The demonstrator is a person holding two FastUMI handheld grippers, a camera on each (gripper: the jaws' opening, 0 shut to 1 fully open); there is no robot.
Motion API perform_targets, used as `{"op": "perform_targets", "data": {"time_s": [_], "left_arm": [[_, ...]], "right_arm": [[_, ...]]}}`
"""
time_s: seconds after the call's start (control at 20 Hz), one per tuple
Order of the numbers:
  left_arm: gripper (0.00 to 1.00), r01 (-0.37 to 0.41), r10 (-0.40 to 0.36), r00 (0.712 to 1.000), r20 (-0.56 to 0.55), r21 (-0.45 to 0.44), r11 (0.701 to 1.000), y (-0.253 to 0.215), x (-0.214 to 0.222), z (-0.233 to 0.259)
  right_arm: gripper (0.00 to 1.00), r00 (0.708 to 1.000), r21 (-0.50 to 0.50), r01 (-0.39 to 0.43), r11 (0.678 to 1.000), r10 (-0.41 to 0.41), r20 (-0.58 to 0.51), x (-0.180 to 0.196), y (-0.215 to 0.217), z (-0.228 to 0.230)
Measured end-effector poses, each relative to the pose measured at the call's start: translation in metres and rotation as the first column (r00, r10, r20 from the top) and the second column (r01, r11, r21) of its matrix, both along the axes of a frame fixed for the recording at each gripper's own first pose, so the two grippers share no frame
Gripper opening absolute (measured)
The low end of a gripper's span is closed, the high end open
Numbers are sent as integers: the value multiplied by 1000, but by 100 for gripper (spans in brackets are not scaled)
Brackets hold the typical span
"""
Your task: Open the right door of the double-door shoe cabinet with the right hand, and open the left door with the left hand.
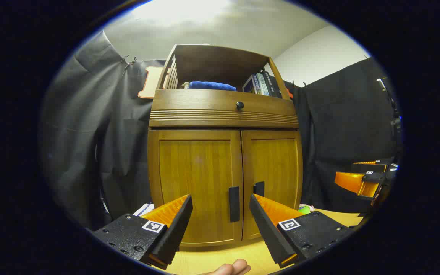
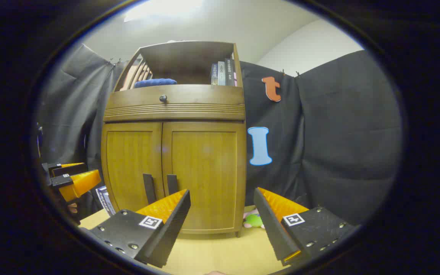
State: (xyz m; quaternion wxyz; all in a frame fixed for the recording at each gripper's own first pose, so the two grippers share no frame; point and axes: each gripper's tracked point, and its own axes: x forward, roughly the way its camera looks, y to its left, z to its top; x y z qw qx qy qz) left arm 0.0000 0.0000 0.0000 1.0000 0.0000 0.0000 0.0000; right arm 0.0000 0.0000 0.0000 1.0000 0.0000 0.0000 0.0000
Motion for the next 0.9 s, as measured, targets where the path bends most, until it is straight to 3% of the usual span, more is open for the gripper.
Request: {"op": "perform_targets", "data": {"time_s": [0.2, 0.25, 0.3, 0.75, 0.9], "left_arm": [[95, -1, 1, 1000, 12, -13, 1000, 1, -1, 3], [94, -5, 5, 1000, 17, -22, 1000, 3, -2, 5], [92, -5, 6, 1000, 23, -30, 1000, 5, -3, 6], [95, -8, 9, 1000, 27, -30, 1000, 10, -5, 7], [95, -18, 19, 999, 26, -30, 999, 14, -3, 6]], "right_arm": [[99, 1000, -22, 0, 1000, 0, 8, 4, 5, 5], [95, 1000, -25, 2, 1000, -2, 6, 3, 5, 6], [99, 1000, -27, 4, 1000, -4, 5, 5, 4, 5], [99, 1000, -30, 6, 1000, -7, -10, 16, 6, -5], [95, 1000, -34, -9, 999, 8, -18, 26, 11, -9]]}}
